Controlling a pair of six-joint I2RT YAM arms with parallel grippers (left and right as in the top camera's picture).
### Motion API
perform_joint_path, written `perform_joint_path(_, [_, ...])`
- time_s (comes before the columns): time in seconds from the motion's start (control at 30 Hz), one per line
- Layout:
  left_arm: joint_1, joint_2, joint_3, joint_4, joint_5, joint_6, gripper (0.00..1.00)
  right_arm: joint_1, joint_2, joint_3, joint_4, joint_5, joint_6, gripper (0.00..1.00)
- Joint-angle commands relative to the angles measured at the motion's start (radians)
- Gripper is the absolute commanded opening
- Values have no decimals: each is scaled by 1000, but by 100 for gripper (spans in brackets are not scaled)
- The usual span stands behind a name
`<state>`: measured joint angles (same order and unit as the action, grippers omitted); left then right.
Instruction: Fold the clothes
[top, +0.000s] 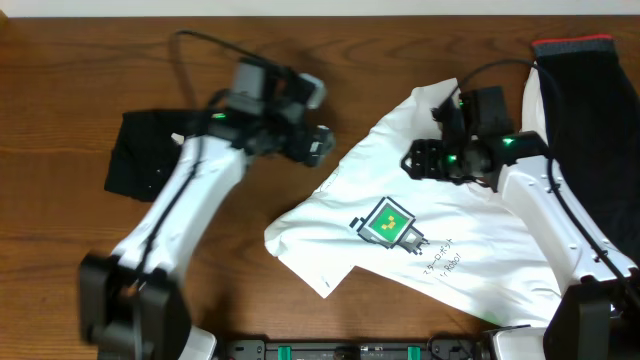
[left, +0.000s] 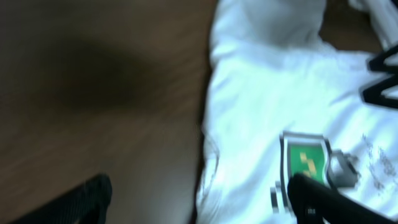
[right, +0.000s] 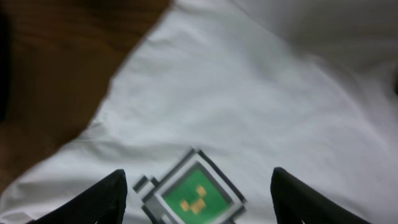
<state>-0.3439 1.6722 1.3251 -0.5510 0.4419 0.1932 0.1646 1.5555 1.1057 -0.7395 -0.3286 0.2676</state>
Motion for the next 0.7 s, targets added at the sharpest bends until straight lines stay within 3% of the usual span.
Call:
perform_joint_path(0.0, [-45,98,19,90,11,46,92,-42,-7,8,-43,50,17,72])
perform_joint_path(0.17, [-106,250,19,306,11,-15,88,-78,-7,8,-100,146,16,75])
perform_joint_path(0.5, [-180,412,19,405,-89,-26,82,-94,-7,8,-111,145,16,75])
perform_joint_path(0.67, [-184,433,19,410,-89,-26,63,-94,-7,8,-110,146,16,75])
